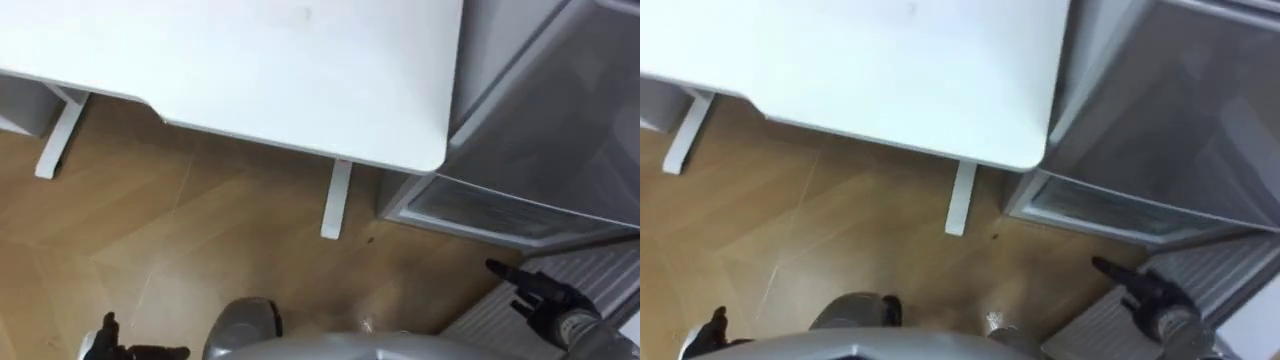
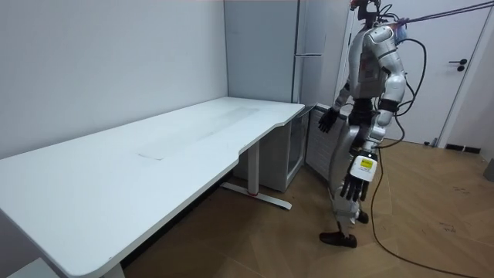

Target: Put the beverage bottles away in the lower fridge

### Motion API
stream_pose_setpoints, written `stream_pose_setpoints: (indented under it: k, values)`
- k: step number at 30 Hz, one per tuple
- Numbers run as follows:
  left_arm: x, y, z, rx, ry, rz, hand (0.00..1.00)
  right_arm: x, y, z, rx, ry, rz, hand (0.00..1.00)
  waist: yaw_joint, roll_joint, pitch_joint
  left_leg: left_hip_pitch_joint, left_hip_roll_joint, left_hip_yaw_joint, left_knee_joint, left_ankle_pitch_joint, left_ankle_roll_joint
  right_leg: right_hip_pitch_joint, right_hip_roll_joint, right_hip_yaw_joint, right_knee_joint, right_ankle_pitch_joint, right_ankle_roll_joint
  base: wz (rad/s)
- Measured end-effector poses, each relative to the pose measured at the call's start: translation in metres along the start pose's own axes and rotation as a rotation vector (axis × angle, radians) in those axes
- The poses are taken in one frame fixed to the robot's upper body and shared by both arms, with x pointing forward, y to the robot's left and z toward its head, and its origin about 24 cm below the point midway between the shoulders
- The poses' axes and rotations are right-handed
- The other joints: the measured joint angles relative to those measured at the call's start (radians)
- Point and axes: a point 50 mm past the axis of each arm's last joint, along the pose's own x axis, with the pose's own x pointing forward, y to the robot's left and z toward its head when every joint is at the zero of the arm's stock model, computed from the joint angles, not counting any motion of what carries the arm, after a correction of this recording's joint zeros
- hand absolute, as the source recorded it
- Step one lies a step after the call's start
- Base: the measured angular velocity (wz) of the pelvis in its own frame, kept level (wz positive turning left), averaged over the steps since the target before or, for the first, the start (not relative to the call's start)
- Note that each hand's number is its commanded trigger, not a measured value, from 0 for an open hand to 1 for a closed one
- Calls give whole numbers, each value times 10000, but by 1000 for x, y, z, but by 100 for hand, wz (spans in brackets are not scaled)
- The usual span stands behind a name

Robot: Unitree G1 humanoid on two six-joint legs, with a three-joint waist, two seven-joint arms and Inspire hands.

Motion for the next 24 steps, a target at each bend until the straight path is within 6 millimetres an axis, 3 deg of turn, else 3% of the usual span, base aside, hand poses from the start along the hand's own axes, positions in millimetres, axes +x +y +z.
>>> stream_pose_setpoints:
  k: [2,6,9,12,14,15,16,18,21,24]
  values:
    - [-1,8,-5,-348,61,605,0,-4,9,34,-1220,-1527,81,0,-218,-145,-28,343,-8,162,-196,18,20,233,29,181,-216,127,43,-19]
    - [-2,11,-6,-652,-6,1075,0,-15,10,36,-3095,-1911,-330,0,-322,-381,19,694,-20,397,-324,19,24,401,0,429,-280,152,67,-19]
    - [-4,7,-15,-978,302,1268,0,-24,11,52,-4435,-2909,-1108,0,-556,-370,22,927,1,649,-420,19,30,401,-4,799,-280,229,86,-34]
    - [-3,7,-16,-977,228,1471,0,-42,9,92,-4572,-5277,-2607,0,-1000,-361,15,1159,2,748,-572,49,81,472,-4,974,-298,325,91,-20]
    - [-3,9,-11,-1148,-53,1663,0,-70,13,130,-3969,-7952,-3346,0,-1114,-332,11,1385,11,799,-827,65,105,551,53,1192,-360,399,78,-24]
    - [-3,9,-11,-1161,-94,1725,0,-77,13,137,-3824,-8531,-3515,0,-1137,-290,-5,1427,15,811,-874,75,103,598,79,1217,-450,427,76,-15]
    - [-3,9,-9,-1188,-193,1836,0,-89,11,147,-3549,-9465,-3919,0,-1246,-289,-75,1472,44,811,-913,90,98,721,148,1212,-646,521,68,-6]
    - [-3,10,-8,-1112,-290,1955,0,-99,7,152,-3087,-10316,-4525,0,-1267,-270,-130,1619,104,840,-953,93,89,962,266,1238,-956,661,56,-6]
    - [-3,8,-8,-1164,-241,1996,0,-102,-2,147,-2585,-10507,-5443,0,-1276,-352,-132,1761,113,909,-1084,131,68,1108,329,1289,-1206,813,54,-7]
    - [-3,5,-7,-1176,-249,2082,0,-96,-14,127,-1537,-9885,-6342,0,-1272,-329,-127,1754,117,914,-1111,131,69,1062,334,1336,-1191,838,50,-2]
